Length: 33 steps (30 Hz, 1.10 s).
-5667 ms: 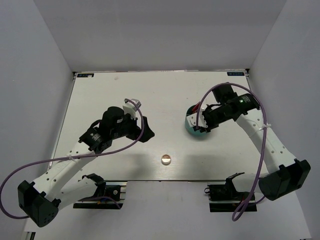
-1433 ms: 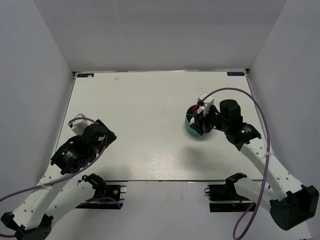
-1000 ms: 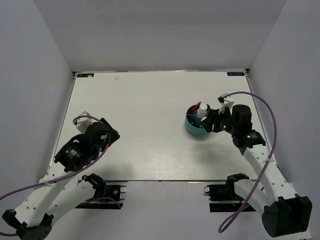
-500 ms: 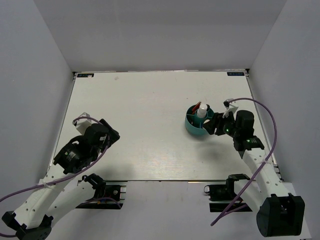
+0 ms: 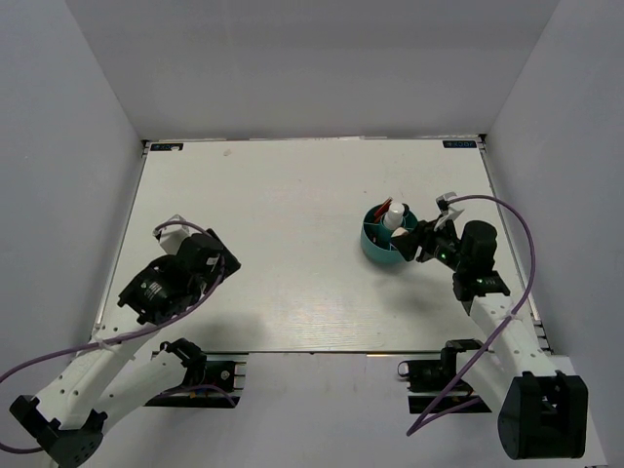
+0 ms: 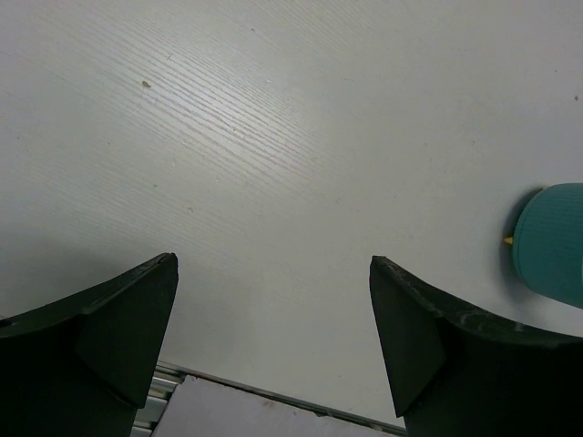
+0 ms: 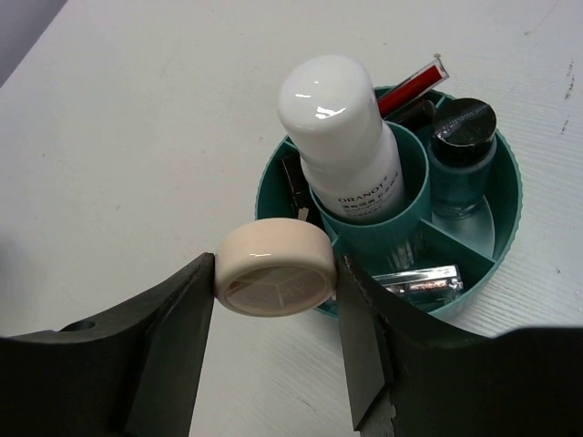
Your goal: Organize the makeup
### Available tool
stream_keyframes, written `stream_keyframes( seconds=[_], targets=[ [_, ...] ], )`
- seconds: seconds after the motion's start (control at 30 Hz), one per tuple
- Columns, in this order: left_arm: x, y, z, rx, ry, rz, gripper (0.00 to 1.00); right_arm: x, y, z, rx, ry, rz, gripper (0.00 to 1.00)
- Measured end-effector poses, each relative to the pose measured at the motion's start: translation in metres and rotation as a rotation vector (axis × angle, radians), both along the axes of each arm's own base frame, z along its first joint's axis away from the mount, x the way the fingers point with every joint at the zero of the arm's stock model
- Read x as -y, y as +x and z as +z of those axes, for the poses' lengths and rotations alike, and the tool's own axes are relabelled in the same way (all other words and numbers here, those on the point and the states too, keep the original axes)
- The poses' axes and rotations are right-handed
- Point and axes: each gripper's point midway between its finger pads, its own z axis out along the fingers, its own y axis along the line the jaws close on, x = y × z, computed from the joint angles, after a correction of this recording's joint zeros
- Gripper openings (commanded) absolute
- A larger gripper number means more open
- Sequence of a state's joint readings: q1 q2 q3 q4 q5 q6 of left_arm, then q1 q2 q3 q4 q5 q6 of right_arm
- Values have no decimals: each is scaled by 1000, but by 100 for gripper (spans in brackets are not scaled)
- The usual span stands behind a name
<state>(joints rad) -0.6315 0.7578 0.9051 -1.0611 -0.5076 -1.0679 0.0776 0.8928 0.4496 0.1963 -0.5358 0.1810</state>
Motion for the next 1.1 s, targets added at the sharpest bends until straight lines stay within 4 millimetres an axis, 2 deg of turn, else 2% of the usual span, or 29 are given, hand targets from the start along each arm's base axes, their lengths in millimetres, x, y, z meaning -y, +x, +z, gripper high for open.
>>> stream_keyframes(
  seconds=[0.43, 1.1],
  targets=[
    [2, 3, -1, -15, 12, -6, 95, 3, 5, -11, 17, 50, -8, 0],
    [7, 7, -3, -22, 21, -21, 95, 5, 19, -12, 52, 79, -5, 0]
  ],
)
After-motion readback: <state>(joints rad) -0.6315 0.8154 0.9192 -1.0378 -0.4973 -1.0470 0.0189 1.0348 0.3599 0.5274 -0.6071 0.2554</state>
